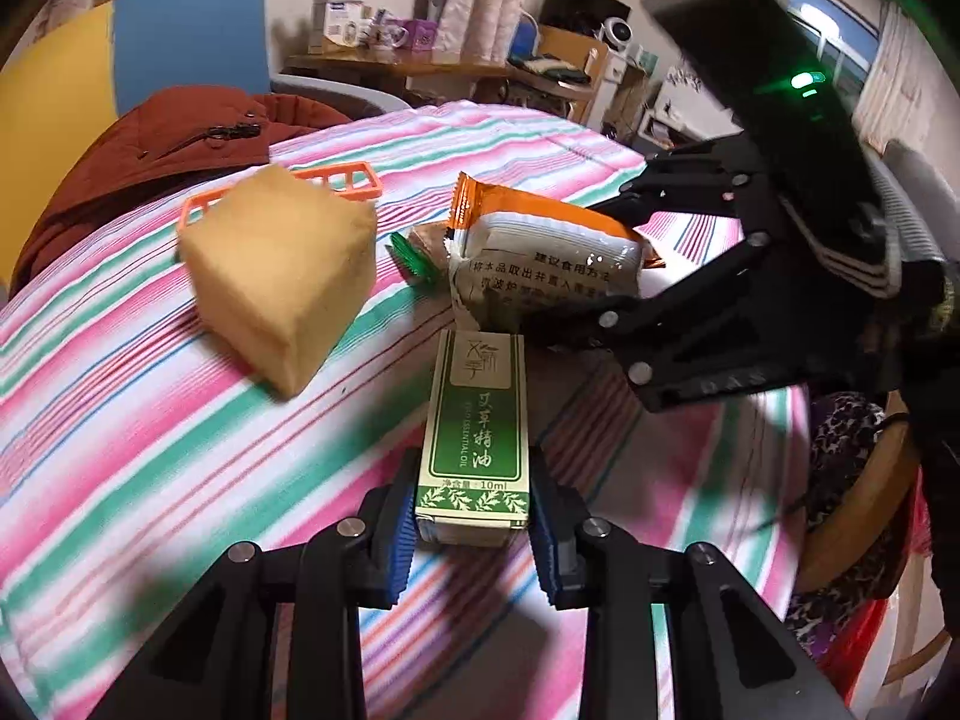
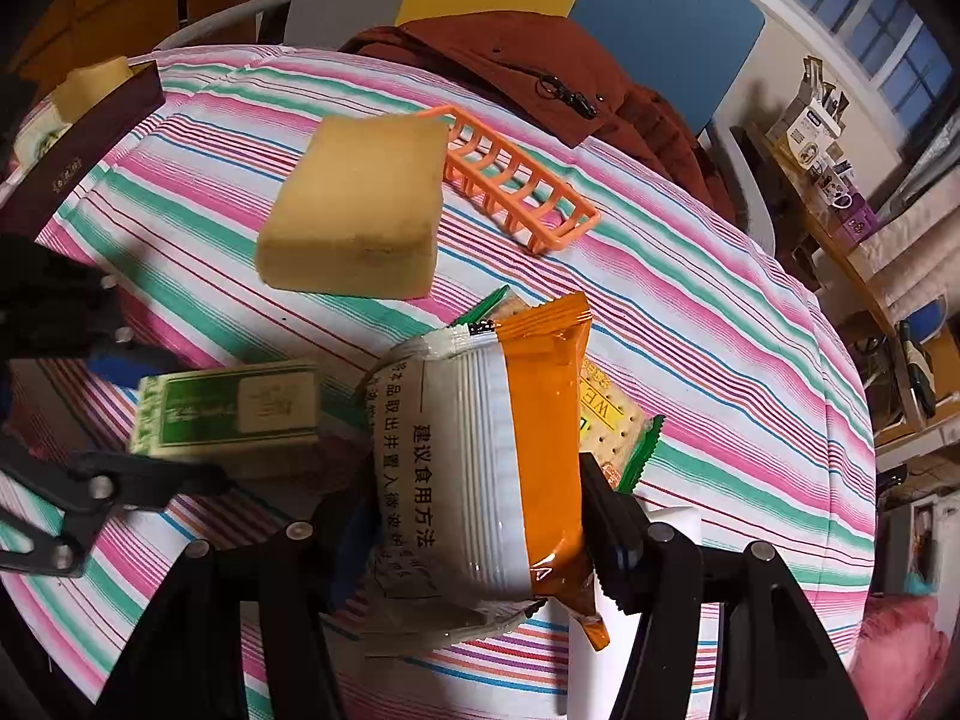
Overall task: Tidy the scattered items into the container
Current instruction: 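Grasp the green mugwort-oil box with the left tool, then carry the green box and orange-and-white packet over the gold tray with both tools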
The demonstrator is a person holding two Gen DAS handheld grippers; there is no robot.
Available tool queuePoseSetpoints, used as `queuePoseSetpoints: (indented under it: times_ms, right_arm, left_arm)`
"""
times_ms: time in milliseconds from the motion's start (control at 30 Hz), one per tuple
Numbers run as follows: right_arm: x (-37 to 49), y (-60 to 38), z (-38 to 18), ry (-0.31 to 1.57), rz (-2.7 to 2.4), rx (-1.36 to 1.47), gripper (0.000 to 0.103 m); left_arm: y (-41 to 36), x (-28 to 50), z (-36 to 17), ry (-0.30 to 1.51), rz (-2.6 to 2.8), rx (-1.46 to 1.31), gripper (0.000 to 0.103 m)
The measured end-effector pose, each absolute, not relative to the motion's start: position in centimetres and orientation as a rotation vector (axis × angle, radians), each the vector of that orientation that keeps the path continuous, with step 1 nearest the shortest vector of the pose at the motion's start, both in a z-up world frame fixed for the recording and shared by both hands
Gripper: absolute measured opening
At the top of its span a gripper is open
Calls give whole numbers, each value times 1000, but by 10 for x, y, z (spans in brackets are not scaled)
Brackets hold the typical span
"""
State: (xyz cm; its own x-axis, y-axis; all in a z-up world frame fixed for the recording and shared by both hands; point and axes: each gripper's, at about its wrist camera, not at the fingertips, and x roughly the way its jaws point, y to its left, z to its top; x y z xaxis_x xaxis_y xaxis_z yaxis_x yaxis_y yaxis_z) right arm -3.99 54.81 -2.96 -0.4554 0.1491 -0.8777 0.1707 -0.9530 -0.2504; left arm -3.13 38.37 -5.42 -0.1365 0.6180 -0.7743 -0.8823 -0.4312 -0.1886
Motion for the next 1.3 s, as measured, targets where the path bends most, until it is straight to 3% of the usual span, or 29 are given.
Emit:
queuePoseSetpoints:
  times_ms: [367,733,1133,1300]
  right_arm:
    - [-20,505,-27,437,-2651,1568,61]
    - [26,443,-28,57,-2721,1355,61]
    - [26,357,-20,-66,-2659,1178,61]
    - [18,298,-1,-25,-2597,1042,61]
  left_arm:
    - [303,-7,-48,336,1954,-964,32]
    - [222,13,-38,217,2058,-936,32]
    - [116,10,-7,63,2284,-863,32]
    - [47,-8,4,2,2488,-863,32]
